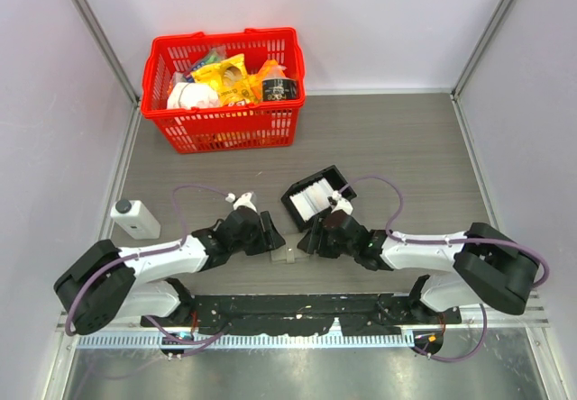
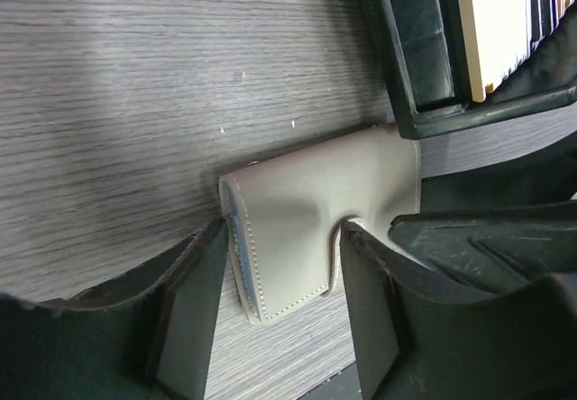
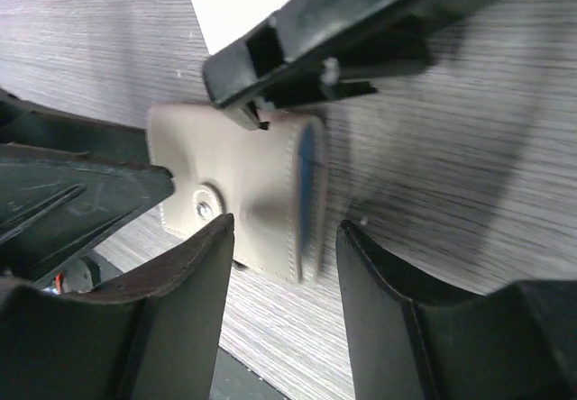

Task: Put the credit cards into the card holder
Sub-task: Open the card holder at the center of the board, then pick up the credit card from the storage box.

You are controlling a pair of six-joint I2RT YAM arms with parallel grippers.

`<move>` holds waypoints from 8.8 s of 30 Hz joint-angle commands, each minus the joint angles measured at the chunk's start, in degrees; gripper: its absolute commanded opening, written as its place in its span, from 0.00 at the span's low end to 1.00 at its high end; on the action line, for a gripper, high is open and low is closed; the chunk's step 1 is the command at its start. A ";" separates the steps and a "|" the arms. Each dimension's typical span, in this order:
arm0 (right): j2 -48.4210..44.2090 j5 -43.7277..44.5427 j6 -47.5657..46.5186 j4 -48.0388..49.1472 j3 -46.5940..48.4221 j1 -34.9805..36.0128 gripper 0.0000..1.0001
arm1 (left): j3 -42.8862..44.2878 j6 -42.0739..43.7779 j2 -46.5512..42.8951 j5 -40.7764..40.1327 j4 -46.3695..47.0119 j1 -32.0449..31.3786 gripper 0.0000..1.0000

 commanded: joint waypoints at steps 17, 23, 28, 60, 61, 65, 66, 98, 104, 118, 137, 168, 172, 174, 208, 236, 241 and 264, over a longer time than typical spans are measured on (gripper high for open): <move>-6.60 -7.34 -9.89 2.33 1.53 -0.07 0.01 | 2.15 4.57 -5.45 -3.99 -11.69 0.00 0.79; -10.57 -14.72 -20.09 -1.02 0.74 -0.16 0.01 | 4.62 15.11 -13.80 -2.18 -14.09 3.85 0.99; -11.89 -20.43 -27.91 -3.03 1.53 -0.25 0.01 | 1.72 19.96 -14.00 20.20 -1.19 13.25 1.00; -14.44 -15.35 -36.71 -2.86 0.74 -0.25 0.01 | -3.56 15.21 10.18 49.35 25.22 12.48 0.38; -14.44 -13.69 -36.10 -3.12 0.74 -0.25 0.01 | -3.21 15.65 10.01 48.39 23.12 12.56 0.36; -14.26 -5.43 -32.68 -11.27 3.62 -0.25 0.14 | -0.93 18.20 10.53 44.08 15.47 12.56 0.26; -14.87 -2.89 -32.15 -14.09 4.25 -0.25 0.17 | -0.14 19.07 10.70 42.59 12.67 12.56 0.25; 5.25 -20.18 -20.71 7.77 3.90 3.00 0.42 | 4.18 20.93 16.24 33.62 3.93 12.21 0.17; 5.42 -16.68 -21.07 4.63 5.65 4.32 0.39 | 3.83 19.26 15.89 32.65 5.17 12.21 0.14; 11.40 -13.85 -18.87 -0.05 9.70 5.99 0.30 | 3.12 17.41 13.87 29.58 5.08 12.13 0.09; 4.10 -36.69 -31.87 -1.10 4.96 6.52 0.01 | 6.20 11.70 12.20 9.00 -5.47 12.13 0.00; -8.03 -0.14 -18.52 -11.32 12.33 6.26 0.29 | -2.06 9.68 -2.65 12.87 -6.26 11.77 0.40; -0.83 0.13 -18.69 -10.25 18.13 6.17 0.29 | -2.50 8.98 -3.71 12.87 -6.35 11.69 0.42; 3.04 -0.22 -18.43 -9.99 20.42 6.35 0.29 | -2.59 8.89 -3.62 13.13 -6.35 11.69 0.42; 9.83 6.10 -18.78 -22.99 15.94 8.54 0.13 | -4.00 6.51 -6.42 10.50 -7.57 11.25 0.43; 6.20 -2.42 -36.88 -33.36 37.39 -18.34 0.62 | 17.71 10.30 12.81 9.53 -2.92 11.25 0.71; 9.28 -1.72 -39.52 -33.63 38.53 -21.07 0.66 | 18.24 9.59 16.24 10.41 2.43 11.25 0.62; 18.96 -10.67 -41.55 -28.97 39.06 -25.03 0.71 | 19.64 7.48 22.04 12.78 8.33 11.25 0.56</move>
